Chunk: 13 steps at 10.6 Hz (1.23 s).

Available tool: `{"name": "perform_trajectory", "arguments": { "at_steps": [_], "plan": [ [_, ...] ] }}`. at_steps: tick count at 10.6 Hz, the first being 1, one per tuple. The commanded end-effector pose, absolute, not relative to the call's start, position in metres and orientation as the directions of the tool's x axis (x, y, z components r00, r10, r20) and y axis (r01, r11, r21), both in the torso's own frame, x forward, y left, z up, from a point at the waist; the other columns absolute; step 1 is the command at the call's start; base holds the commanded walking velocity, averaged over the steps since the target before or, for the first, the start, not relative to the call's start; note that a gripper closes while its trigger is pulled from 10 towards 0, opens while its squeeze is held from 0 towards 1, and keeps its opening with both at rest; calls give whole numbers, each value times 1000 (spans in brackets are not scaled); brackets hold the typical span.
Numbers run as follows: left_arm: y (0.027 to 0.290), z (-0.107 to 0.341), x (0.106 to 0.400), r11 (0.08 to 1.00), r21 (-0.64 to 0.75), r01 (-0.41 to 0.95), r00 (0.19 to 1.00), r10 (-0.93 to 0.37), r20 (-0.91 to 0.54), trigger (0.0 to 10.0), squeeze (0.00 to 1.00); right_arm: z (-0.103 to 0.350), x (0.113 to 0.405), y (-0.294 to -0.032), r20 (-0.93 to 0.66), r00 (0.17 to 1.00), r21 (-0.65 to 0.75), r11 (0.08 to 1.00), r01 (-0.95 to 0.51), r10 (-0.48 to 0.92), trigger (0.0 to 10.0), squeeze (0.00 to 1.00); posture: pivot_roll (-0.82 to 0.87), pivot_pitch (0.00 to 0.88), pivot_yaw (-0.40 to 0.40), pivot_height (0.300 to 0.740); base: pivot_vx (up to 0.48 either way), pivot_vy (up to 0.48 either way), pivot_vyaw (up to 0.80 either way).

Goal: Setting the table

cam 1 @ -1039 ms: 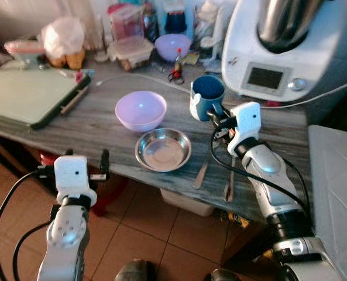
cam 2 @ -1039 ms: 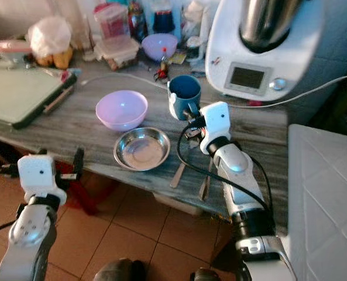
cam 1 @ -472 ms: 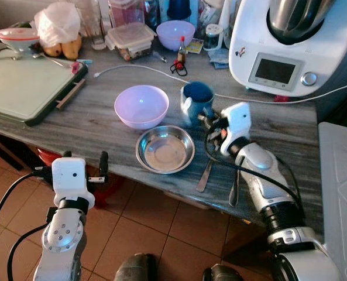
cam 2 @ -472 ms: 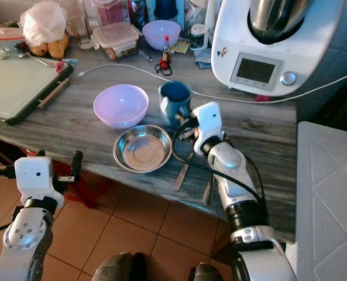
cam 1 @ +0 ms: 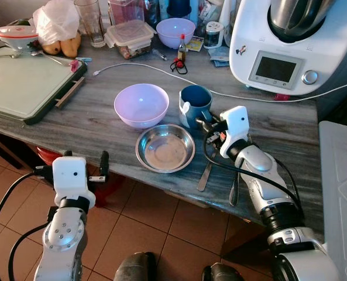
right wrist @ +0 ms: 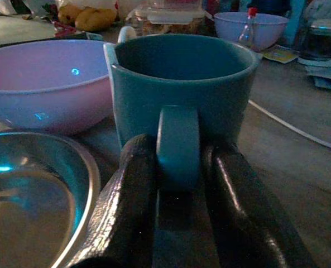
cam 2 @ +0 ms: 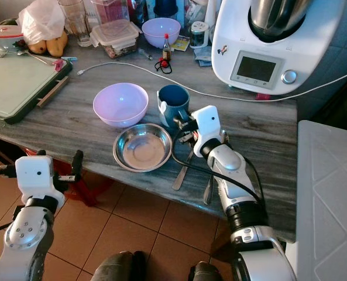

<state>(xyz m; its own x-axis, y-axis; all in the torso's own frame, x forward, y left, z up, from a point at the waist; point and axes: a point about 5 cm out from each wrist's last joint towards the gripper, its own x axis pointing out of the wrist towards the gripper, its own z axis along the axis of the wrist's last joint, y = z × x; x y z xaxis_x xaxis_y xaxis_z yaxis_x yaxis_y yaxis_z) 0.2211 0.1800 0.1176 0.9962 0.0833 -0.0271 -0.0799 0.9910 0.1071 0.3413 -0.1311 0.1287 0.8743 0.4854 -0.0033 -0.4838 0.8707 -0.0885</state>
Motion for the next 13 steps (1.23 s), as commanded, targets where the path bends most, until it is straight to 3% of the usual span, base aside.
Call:
{"name": "perform_trajectory", "arguments": {
  "at_steps": [1, 5, 9, 10, 13],
  "plan": [
    [179, 116, 222, 991, 108, -78, 996, 82, -34, 10000, 0, 132, 342, -135, 7, 882, -102, 878, -468, 471, 10000, 1000, 37, 118, 42, 740, 0, 0, 0],
    [171, 111, 226, 997, 69, -46, 998, 49, -39, 10000, 0, 158, 328, -138, 122, 888, -136, 894, -428, 443, 10000, 1000, 7, 66, 33, 740, 0, 0, 0],
    [176, 101, 231, 994, 71, -81, 994, 86, -62, 10000, 0, 152, 288, -149, 147, 935, -93, 946, -310, 321, 10000, 1000, -20, 6, 34, 740, 0, 0, 0],
    [179, 100, 232, 990, 89, -109, 992, 114, -57, 10000, 0, 154, 279, -146, 164, 932, -123, 944, -306, 324, 10000, 0, -24, 0, 33, 740, 0, 0, 0],
    [182, 103, 238, 983, 121, -140, 989, 143, -21, 10000, 0, 160, 275, -134, 179, 918, -177, 930, -324, 354, 10000, 0, -25, 0, 23, 740, 0, 0, 685]
  ]
}}
